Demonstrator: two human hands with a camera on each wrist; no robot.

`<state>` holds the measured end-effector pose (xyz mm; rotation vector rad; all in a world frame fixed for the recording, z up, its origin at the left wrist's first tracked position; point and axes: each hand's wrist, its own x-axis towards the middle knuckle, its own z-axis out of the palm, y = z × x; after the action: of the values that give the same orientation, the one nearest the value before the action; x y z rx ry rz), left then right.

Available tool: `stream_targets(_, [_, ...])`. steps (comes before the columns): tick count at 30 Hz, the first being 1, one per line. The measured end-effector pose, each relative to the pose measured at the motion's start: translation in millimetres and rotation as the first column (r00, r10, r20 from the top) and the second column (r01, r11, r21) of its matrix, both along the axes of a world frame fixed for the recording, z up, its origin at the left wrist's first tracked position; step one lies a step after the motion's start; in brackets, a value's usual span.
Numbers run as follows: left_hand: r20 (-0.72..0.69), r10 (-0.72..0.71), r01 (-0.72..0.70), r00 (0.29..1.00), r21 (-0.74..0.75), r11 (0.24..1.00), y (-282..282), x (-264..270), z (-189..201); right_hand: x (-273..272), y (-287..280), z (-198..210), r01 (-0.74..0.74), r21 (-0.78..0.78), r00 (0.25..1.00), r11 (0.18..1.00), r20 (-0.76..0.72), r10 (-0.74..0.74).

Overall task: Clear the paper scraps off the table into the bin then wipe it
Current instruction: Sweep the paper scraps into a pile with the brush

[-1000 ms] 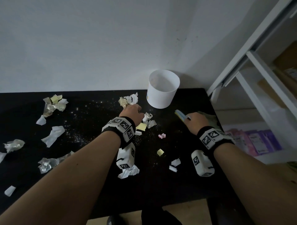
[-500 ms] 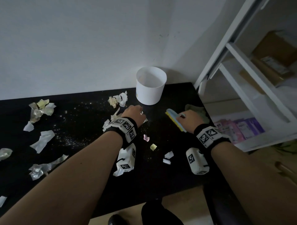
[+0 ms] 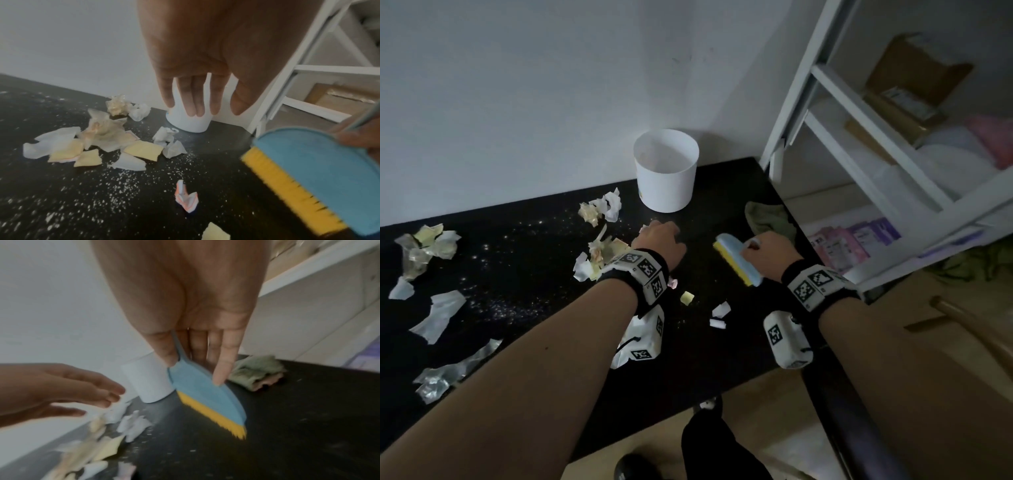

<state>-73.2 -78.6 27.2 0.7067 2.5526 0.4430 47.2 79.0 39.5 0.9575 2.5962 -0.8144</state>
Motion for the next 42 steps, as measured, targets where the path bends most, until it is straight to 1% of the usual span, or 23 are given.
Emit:
stream_targets(2, [-0.094,-0.053,0.053,0.994,-0.008,0.999,5.2,7.3,-0.4,27.2,16.0,6.5,0.059,0.193,0.998,0.979,0.018,-0.063])
stream_targets(3, [-0.132,-0.078,0.077,0.988,-0.015,0.997,7.3,10.1,-0.4,41.0,22.9,7.7,0.097,0.259,0.995,0.961,0.011,-0.104])
stream_targets(5, [-0.156,-0.102,0.102,0.982,-0.012,0.995,10.9,14.7,-1.0,64.9,31.9,7.5,0.181,0.327,0.98,0.927,0.02,-0.198])
stream_targets(7, [-0.136,-0.111,0.111,0.984,-0.01,0.994,12.3,18.3,-1.8,77.2,35.4,0.1,0.202,0.355,0.966,0.913,0.078,-0.244])
stream_targets(9, [-0.119,-0.137,0.135,0.983,-0.029,0.99,11.7,21.8,-3.2,80.5,35.5,-9.4,0.158,0.35,0.963,0.923,0.152,-0.222])
stream_targets(13, [-0.125,-0.162,0.158,0.979,-0.046,0.986,7.6,21.4,-0.7,73.5,32.9,-26.5,0.102,0.279,0.97,0.955,0.183,-0.157])
stream_targets(16, [-0.119,-0.152,0.149,0.981,-0.037,0.988,5.0,18.2,2.2,65.3,24.1,-23.4,0.03,0.196,0.968,0.98,0.237,-0.077])
stream_targets(18, [-0.111,-0.143,0.141,0.983,-0.024,0.99,3.6,17.3,2.3,60.4,18.6,-14.0,0.003,0.113,0.978,0.994,0.207,-0.026])
stream_targets(20, [-0.095,-0.14,0.139,0.985,-0.023,0.99,1.6,18.9,0.5,61.6,19.9,-5.7,0.067,0.089,0.989,0.994,0.123,-0.077])
stream_targets(22, [-0.088,-0.139,0.137,0.986,-0.027,0.99,-0.5,20.6,-1.5,66.7,26.6,-3.6,0.127,0.171,0.985,0.977,0.091,-0.144])
stream_targets(24, [-0.085,-0.136,0.134,0.987,-0.029,0.991,-1.4,21.1,-2.9,75.4,30.4,-6.5,0.186,0.261,0.965,0.947,0.13,-0.226])
stream_targets(25, [-0.08,-0.136,0.134,0.987,-0.028,0.991,-1.3,21.6,-3.3,79.1,29.7,-9.1,0.224,0.275,0.948,0.935,0.161,-0.274])
stream_targets(28, [-0.07,-0.141,0.139,0.988,-0.034,0.99,-0.9,23.6,-5.7,83.4,12.9,-13.5,0.312,0.228,0.894,0.922,0.259,-0.366])
stream_targets(30, [-0.068,-0.149,0.146,0.986,-0.048,0.988,-0.9,25.9,-8.1,76.5,-4.6,-12.9,0.301,0.188,0.902,0.935,0.262,-0.343])
stream_targets(32, [-0.064,-0.151,0.147,0.987,-0.055,0.988,-1.5,28.3,-9.9,63.1,-26.9,-12.2,0.241,0.136,0.932,0.961,0.244,-0.268])
stream_targets(34, [-0.07,-0.155,0.151,0.986,-0.052,0.987,-1.7,30.2,-9.6,48.2,-48.7,-13.3,0.196,0.058,0.962,0.979,0.181,-0.203])
stream_targets(36, [-0.078,-0.159,0.155,0.984,-0.047,0.987,-2.2,30.9,-7.5,37.5,-57.4,-13.0,0.193,-0.007,0.977,0.981,0.094,-0.191])
stream_targets(37, [-0.079,-0.159,0.156,0.984,-0.045,0.987,-3.0,30.6,-6.6,35.8,-55.6,-11.4,0.198,-0.005,0.979,0.98,0.055,-0.198])
stream_targets(39, [-0.079,-0.149,0.146,0.986,-0.041,0.988,-6.9,29.1,-5.2,38.9,-46.0,-3.1,0.199,0.075,0.979,0.977,0.028,-0.202])
stream_targets(42, [-0.079,-0.119,0.117,0.99,-0.039,0.992,-16.6,25.6,-6.2,51.4,-30.6,-1.6,0.198,0.19,0.97,0.962,0.1,-0.22])
